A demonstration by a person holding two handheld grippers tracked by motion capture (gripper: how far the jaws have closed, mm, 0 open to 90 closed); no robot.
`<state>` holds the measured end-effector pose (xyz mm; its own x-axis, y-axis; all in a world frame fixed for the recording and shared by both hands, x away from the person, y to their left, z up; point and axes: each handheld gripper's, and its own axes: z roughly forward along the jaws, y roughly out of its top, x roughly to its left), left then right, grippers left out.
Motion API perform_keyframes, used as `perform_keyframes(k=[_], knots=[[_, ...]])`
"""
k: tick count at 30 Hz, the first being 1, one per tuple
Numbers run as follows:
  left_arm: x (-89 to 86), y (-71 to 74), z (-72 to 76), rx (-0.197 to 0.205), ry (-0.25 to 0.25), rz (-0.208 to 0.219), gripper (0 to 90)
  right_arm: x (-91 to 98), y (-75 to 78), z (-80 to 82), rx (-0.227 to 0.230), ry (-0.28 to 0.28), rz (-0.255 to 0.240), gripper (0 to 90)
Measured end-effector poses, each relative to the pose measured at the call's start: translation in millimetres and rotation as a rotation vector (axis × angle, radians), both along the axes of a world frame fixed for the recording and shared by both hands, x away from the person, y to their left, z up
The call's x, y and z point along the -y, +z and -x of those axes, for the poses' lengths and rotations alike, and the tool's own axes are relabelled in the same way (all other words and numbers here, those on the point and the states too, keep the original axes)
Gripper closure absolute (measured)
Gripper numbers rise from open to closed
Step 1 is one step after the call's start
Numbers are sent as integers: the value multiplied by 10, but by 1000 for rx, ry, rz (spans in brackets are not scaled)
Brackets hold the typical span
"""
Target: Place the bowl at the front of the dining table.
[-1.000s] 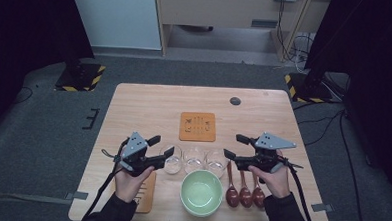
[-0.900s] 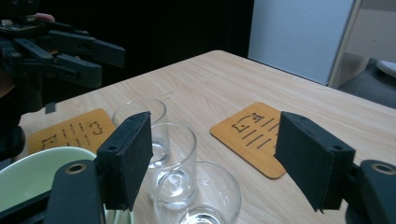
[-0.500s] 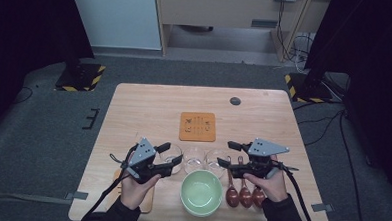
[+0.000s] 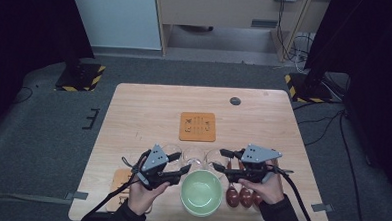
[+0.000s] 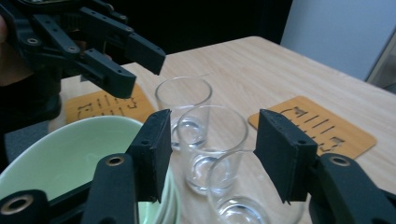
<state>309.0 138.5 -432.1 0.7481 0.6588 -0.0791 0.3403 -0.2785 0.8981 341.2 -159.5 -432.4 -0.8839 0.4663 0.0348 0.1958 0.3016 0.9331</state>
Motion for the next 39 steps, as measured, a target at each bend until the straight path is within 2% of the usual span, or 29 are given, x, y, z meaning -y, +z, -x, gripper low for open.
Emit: perform_keyframes(k=[2,8,13,20,26,39], knots=[[16,1,14,-5,-5,-2,450,-9,0,28,-8,-5,13,487],[75,-47,30,-32,-32,-17,485,-50,-19,76,-12,43,46,566],[134,-109,27,-59,-50,-37,539,-124,-88,73,-42,75,80,645],[191,-175,21,-91,-76,-45,617,-193,-170,64,-70,101,113,731],[231,-224,18,-97,-85,-63,659,-230,-212,67,-87,115,129,781],[251,-244,28,-95,-82,-59,777,-257,-255,52,-88,104,148,843]])
